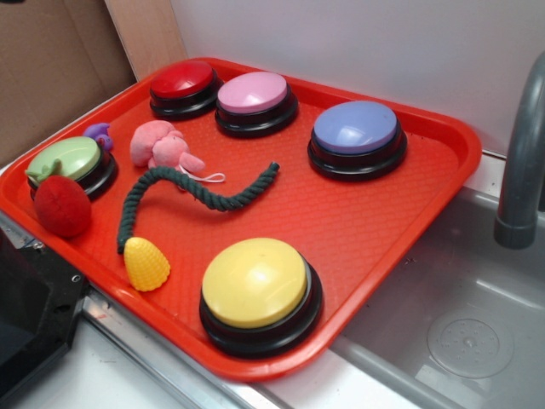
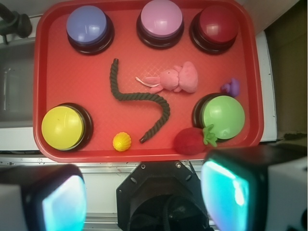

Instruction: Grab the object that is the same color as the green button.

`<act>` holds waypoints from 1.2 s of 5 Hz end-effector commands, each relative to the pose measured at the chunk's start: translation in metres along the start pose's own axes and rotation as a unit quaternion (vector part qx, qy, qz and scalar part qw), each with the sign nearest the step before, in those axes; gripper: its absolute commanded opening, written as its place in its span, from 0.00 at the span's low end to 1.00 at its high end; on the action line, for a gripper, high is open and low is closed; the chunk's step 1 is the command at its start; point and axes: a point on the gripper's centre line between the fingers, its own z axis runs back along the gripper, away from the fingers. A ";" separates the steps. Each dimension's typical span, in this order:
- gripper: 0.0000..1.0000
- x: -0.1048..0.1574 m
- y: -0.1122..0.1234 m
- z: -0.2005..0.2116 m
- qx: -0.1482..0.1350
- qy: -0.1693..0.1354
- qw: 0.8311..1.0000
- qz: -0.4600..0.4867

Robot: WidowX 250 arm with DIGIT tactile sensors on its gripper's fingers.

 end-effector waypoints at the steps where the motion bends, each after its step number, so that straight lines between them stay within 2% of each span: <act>1: 1.00 0.000 0.000 0.000 0.000 0.000 1.000 0.000; 2: 1.00 0.008 0.004 -0.025 -0.015 -0.015 0.993 0.119; 3: 1.00 0.015 0.006 -0.046 -0.030 -0.021 0.980 0.197; 4: 1.00 0.029 0.012 -0.076 -0.028 -0.028 0.950 0.311; 5: 1.00 0.042 0.011 -0.106 -0.022 -0.029 0.911 0.411; 6: 1.00 0.051 0.007 -0.142 -0.018 -0.035 0.883 0.467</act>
